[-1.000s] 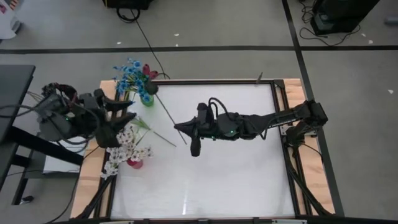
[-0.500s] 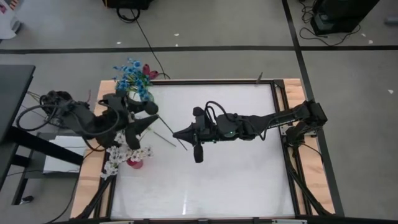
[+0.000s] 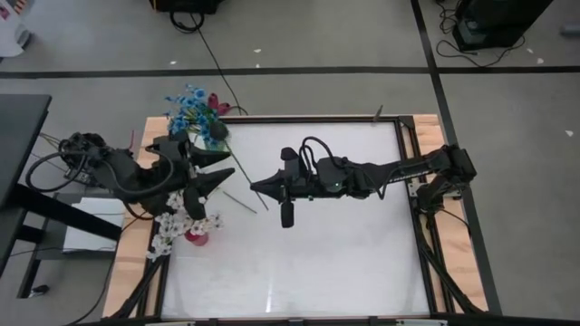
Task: Sort flowers into vase by color
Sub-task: Put the right black tulip into the red vase
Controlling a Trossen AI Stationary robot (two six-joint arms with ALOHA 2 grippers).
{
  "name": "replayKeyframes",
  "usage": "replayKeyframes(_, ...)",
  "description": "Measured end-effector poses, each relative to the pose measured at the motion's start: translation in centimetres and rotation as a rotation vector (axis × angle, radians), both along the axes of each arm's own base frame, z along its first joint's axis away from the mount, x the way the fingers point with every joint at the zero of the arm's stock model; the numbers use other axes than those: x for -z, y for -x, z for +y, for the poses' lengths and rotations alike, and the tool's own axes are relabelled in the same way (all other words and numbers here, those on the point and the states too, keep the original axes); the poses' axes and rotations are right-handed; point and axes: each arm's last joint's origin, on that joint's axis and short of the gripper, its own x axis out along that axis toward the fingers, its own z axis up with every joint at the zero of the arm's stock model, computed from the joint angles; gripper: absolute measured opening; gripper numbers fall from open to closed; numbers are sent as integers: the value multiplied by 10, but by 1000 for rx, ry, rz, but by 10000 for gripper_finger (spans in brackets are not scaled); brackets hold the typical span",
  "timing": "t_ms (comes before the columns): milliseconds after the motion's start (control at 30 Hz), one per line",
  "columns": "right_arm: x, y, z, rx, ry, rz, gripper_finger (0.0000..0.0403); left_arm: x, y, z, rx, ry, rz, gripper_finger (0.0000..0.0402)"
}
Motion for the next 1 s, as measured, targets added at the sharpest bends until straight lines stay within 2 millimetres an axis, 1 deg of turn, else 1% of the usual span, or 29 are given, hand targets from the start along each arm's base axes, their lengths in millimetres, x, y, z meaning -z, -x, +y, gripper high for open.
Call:
replayKeyframes(167,0,-1,-6,-24,0,-1,0,0,0,1,-19,16,-6,197)
replayKeyframes(400,0,-1,-6,-35,22,0,0,0,0,5,-126,29,-14,197)
replayKeyframes(633,1,-1,-6,-36,27,11,0,0,0,5,-114,9,-8,192)
replayKeyframes(700,2,-1,-6,-36,29,23,0,-1,0,5,-104,-9,-2,178)
replayKeyframes(767,4,-1,-6,-35,35,38,0,-1,0,5,-105,-26,3,154)
replayKeyframes(1000,8,-1,-7,-25,51,81,1,-1,-2,8,-123,-64,15,43)
